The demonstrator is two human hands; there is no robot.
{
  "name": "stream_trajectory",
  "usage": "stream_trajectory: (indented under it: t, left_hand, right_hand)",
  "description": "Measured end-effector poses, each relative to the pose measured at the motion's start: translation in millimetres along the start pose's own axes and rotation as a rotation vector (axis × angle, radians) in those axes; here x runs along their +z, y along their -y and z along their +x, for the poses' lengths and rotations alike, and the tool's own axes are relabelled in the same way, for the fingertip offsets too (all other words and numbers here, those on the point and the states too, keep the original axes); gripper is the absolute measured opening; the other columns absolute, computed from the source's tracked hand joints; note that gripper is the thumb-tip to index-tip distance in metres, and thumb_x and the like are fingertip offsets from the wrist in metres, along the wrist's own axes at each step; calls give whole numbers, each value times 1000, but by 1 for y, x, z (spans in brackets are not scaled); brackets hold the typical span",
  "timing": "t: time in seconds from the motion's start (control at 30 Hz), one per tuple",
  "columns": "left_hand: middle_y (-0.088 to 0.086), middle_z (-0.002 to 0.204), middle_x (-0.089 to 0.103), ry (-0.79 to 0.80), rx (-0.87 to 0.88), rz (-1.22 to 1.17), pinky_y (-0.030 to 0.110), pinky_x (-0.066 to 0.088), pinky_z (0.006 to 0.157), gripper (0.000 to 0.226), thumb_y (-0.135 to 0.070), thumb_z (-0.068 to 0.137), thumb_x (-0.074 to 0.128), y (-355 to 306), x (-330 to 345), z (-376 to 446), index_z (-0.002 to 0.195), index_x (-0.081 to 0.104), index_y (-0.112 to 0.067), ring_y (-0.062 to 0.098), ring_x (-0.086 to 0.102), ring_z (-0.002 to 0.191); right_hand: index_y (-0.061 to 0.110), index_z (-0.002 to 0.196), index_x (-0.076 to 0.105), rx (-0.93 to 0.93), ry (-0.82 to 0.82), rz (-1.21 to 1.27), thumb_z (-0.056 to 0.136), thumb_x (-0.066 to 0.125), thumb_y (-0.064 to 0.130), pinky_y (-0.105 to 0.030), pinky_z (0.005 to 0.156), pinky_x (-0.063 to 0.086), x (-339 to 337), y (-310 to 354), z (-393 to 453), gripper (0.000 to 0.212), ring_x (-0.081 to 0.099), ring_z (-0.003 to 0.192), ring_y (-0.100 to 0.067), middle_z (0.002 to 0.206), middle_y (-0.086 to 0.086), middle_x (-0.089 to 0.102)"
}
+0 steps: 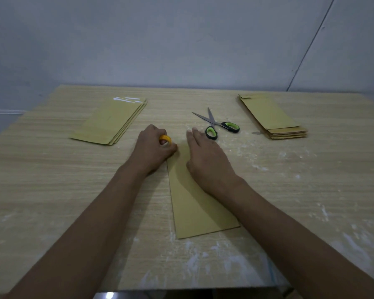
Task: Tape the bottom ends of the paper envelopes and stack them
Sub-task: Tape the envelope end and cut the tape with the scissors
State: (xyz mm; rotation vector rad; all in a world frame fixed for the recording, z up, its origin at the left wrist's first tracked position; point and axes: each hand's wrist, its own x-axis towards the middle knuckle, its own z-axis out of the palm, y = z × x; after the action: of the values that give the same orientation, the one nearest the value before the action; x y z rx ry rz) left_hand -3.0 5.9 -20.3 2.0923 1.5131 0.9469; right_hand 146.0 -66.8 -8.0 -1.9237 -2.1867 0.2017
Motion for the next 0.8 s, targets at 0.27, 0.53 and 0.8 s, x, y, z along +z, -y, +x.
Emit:
stream_trajectory:
  t: [0.27, 0.53, 0.8]
  left_hand:
    - [5, 85, 55, -21, -92, -128, 23, 38, 64, 35, -37, 88, 71, 11, -13, -3, 79, 60, -5, 16, 52, 75]
    - [1, 85, 48, -60, -48, -77, 13, 32, 59, 19, -21, 84, 73, 18, -16, -4, 76, 60, -9, 3, 47, 70]
    - [10, 84, 45, -27, -23, 9, 21, 29, 55, 25, -14, 77, 74, 15, -16, -4, 68, 57, 3, 20, 45, 73]
  right_hand:
    - [19, 156, 26, -54, 42, 172, 105, 32, 29, -27, 117, 16, 4, 2, -2, 52, 20, 149, -14, 161, 0, 29]
    - [20, 153, 33, -49, -19, -21, 103, 35, 31, -36, 115, 23, 12, 18, -1, 51, 28, 145, -28, 155, -11, 38]
    - [27, 156, 23, -8, 44, -109, 102, 29, 38, -45, 118, 23, 15, 18, 0, 56, 20, 149, -30, 161, -12, 24]
